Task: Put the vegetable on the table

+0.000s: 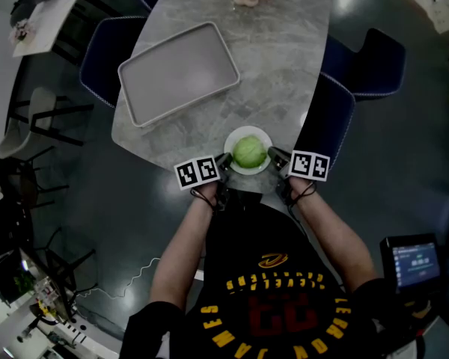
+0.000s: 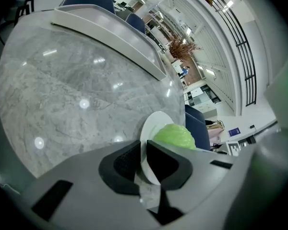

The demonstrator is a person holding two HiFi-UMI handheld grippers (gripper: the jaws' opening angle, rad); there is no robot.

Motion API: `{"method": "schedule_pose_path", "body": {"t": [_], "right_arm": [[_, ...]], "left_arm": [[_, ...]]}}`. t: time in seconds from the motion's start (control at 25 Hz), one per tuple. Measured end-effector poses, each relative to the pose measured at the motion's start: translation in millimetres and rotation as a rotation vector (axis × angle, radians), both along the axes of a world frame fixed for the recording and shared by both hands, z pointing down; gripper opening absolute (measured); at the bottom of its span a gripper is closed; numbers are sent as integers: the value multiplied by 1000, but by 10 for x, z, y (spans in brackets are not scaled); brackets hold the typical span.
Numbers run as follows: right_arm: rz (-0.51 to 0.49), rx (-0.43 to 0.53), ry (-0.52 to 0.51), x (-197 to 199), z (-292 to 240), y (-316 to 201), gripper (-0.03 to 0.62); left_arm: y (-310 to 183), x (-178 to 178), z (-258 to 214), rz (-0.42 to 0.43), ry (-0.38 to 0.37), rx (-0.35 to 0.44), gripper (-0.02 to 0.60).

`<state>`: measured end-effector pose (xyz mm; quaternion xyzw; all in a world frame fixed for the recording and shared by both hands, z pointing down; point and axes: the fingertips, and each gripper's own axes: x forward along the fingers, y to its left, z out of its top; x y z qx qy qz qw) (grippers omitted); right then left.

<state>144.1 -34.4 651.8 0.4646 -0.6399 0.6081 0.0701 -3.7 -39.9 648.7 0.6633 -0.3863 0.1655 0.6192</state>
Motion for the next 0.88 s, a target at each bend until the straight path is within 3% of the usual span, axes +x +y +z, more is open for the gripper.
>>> {"method": "schedule_pose_path", "body": {"t": [0.24, 0.4, 0.52, 0.72, 0.88], "right_arm": [[-29, 2, 12, -10, 28, -27, 40], [-61, 19, 41, -8, 38, -49, 40], [-104, 42, 122, -3, 27, -70, 40], [-74, 122, 273, 185, -81, -187, 40], [-90, 233, 245, 156, -332, -323, 38]], "left_arm": [[-13, -10, 22, -13, -7, 1, 35], [-32, -78, -7, 57, -166, 74, 53], [-63, -158, -57, 70, -250, 126, 54], [-60, -293, -150, 42, -272, 146, 54], [-45, -308, -240, 25, -269, 167, 52]]}}
